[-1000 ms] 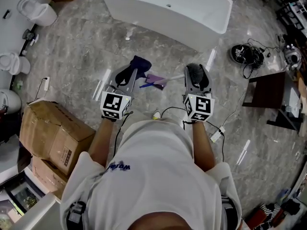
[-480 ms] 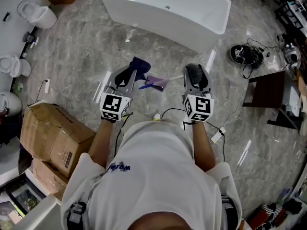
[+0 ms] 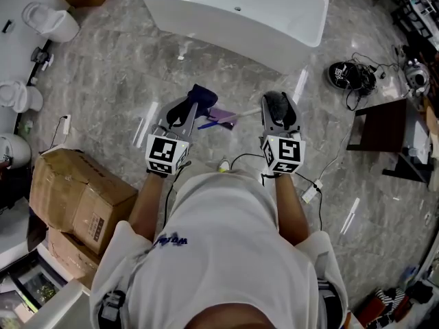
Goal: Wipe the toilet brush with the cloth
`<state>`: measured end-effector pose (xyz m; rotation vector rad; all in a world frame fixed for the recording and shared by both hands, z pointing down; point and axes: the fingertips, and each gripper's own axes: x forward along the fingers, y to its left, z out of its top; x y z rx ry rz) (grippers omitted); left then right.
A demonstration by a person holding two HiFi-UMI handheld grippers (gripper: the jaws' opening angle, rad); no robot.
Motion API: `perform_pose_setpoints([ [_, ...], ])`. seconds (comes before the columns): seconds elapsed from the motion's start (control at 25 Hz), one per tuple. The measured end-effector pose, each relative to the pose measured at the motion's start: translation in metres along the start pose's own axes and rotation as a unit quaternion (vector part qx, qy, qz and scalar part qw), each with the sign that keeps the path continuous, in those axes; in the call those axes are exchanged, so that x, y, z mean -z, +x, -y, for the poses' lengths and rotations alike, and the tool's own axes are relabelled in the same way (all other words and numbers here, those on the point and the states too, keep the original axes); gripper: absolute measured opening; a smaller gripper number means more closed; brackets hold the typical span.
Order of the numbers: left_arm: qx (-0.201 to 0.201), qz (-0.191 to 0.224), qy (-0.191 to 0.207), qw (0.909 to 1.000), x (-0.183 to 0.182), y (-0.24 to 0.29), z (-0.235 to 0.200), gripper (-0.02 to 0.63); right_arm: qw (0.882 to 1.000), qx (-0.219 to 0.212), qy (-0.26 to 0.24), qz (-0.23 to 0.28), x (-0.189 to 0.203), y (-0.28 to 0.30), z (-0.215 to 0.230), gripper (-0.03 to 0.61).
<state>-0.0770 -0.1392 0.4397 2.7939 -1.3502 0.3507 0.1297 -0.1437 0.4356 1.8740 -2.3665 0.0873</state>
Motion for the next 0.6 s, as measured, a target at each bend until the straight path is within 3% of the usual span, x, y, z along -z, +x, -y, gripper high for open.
perform_pose_setpoints([
  [0.36,-0.009,-0.011,-0.015,0.9998,0.000,-0.012,0.021,0.035,0.997,-0.048,-0.030,-0.046,-0.006,-0.005,-0.003,0.210],
  [0.6,-0.029,0.004,-0.018,0.9994,-0.015,-0.008,0.013,0.035,0.987,-0.107,-0.110,-0.042,-0.044,0.025,0.004,0.210],
])
